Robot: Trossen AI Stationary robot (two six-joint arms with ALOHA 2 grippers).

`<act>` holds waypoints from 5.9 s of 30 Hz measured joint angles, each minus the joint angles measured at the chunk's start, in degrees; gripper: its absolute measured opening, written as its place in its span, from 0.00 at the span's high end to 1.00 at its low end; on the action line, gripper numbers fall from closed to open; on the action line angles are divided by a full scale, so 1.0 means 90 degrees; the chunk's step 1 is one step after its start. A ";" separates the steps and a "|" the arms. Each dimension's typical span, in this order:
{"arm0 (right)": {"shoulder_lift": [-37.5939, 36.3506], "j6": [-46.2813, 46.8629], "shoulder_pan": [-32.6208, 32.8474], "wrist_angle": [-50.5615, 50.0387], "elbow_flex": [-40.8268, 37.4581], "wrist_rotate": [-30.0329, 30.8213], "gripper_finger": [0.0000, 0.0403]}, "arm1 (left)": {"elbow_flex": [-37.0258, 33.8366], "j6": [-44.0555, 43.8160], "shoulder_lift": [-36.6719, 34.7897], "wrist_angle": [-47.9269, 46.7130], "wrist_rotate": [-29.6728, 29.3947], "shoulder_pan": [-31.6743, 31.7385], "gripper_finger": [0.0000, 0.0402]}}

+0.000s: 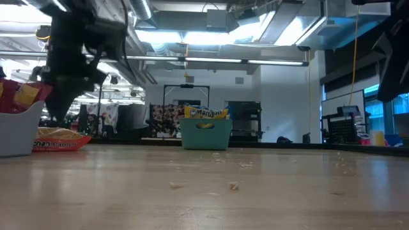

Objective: Sort Maruchan noodles
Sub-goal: Put the orange noodle pack into the black bin

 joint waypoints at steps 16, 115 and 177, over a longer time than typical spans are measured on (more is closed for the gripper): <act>-0.0002 -0.0150 -0.0002 0.0017 0.0000 0.0215 0.47 | -0.0573 0.1362 0.0038 0.2294 0.0520 0.0253 0.54; 0.0545 -0.2318 -0.2935 0.3428 -0.0163 -0.2502 0.22 | 0.0530 0.2313 0.2441 0.7803 0.0452 -0.4121 0.55; 0.2756 -0.1025 -0.3789 0.6957 -0.0151 -0.4210 0.50 | 0.0479 0.2337 0.3865 0.8615 -0.1404 -0.4684 0.55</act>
